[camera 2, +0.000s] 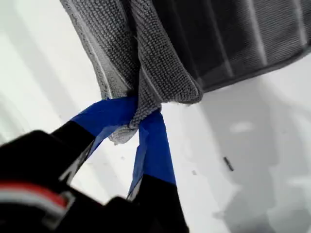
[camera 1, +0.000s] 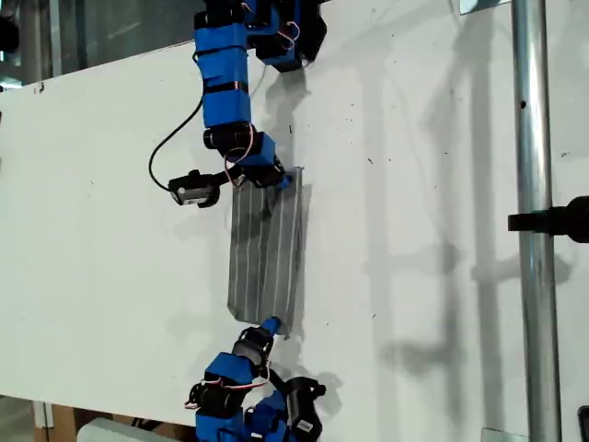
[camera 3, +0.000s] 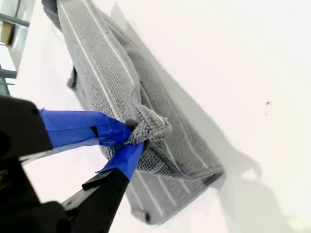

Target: Grasp corners of a towel and fold twice.

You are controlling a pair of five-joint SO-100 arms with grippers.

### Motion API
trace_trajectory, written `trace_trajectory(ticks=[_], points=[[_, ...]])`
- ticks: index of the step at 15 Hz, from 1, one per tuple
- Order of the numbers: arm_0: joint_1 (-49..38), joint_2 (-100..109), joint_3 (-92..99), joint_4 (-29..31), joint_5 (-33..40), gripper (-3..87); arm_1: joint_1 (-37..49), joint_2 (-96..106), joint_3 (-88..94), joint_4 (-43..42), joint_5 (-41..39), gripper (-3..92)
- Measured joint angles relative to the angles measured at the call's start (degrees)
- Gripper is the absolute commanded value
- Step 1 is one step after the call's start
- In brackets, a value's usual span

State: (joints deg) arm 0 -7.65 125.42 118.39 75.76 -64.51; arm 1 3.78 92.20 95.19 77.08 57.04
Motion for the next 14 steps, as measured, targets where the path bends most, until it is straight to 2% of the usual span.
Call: trace_trajectory(ticks=[4,7,10,14], points=[[-21.4,-0.1,1.0,-5.4,18.7,-2.9,23.3,0.0,1.1,-8.1,-17.1,-0.2],[-29.7,-1.6,-5.0,-7.4,27.7,-2.9,32.3,0.0,-6.9,-7.2,-25.9,-0.2],[-30.0,-2.5,-3.8,-9.1,26.3,-2.9,30.7,0.4,-7.6,-4.8,-25.7,-0.2],[-25.7,-2.5,8.4,-15.7,18.6,-2.6,23.6,-3.1,3.9,-13.0,-20.3,-0.2]])
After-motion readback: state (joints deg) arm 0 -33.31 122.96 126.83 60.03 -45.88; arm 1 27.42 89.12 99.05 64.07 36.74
